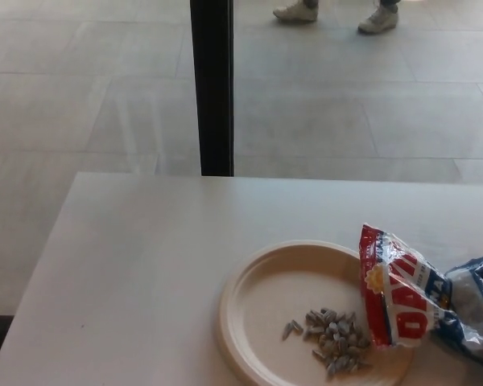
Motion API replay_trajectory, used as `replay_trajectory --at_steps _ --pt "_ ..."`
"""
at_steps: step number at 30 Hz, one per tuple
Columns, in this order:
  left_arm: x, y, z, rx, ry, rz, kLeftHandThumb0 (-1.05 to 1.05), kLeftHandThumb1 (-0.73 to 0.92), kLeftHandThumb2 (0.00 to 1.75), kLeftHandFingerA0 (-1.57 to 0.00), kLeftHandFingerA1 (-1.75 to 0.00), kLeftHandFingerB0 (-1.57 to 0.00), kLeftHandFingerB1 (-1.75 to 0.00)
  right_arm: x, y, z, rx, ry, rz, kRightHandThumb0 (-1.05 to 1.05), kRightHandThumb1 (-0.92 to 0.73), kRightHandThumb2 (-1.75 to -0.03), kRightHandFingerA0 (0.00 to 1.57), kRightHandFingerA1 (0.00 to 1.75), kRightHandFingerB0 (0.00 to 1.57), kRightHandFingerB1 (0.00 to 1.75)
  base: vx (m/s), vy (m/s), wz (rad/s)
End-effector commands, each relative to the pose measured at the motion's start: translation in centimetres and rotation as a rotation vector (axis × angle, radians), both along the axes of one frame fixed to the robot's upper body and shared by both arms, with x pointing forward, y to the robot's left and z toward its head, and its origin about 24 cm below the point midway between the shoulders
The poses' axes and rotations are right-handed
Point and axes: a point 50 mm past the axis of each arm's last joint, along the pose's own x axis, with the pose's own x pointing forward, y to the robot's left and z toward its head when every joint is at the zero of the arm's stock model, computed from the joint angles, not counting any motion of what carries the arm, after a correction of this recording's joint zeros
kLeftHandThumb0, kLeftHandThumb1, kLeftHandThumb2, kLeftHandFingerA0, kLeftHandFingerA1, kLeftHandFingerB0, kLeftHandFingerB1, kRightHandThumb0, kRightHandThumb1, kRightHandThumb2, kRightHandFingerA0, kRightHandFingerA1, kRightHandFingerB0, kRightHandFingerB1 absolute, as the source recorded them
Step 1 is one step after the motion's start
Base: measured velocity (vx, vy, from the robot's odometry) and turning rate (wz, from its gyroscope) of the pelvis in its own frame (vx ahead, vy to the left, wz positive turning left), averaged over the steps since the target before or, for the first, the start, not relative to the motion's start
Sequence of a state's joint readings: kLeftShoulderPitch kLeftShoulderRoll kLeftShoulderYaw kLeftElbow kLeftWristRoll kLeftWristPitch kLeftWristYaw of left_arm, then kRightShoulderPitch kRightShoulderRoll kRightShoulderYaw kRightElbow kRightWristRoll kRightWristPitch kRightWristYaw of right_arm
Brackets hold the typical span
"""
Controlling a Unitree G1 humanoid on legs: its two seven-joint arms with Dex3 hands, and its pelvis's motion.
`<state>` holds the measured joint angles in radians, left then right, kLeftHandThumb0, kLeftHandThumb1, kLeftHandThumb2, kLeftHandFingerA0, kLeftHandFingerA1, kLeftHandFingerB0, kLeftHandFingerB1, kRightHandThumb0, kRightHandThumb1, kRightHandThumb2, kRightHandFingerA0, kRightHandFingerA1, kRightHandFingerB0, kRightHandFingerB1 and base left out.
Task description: The robot uses its right hand to pick up a bag of sunflower seeds kept in the middle of the desk and tilts it over a plate kept next to it to pour out a few seeds and then puts the bag of seeds back on the desk
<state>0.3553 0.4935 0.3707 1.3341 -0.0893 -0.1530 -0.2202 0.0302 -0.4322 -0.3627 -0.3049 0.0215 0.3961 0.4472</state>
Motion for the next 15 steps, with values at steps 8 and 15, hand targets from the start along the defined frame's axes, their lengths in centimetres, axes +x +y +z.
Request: replay_trajectory --at_steps 8,15 --pt "9.0 1.1 1.3 -0.058 -0.576 0.067 -0.63 0.5 0.9 -0.47 -0.66 -0.37 -0.53 -20.8 -19.7 -5.4 0.527 -0.285 -1.125 -0.78 -0.69 -0.62 0.0 0.41 0.02 0.55 0.0 0.0 0.02" --pt "8.2 0.9 1.1 -0.079 -0.486 0.002 -0.62 0.5 0.89 -0.49 -0.67 -0.38 -0.53 -18.8 -20.2 -3.5 0.421 -0.319 -1.064 -0.86 -0.53 -0.92 0.0 0.47 0.09 0.54 0.0 0.0 0.0"
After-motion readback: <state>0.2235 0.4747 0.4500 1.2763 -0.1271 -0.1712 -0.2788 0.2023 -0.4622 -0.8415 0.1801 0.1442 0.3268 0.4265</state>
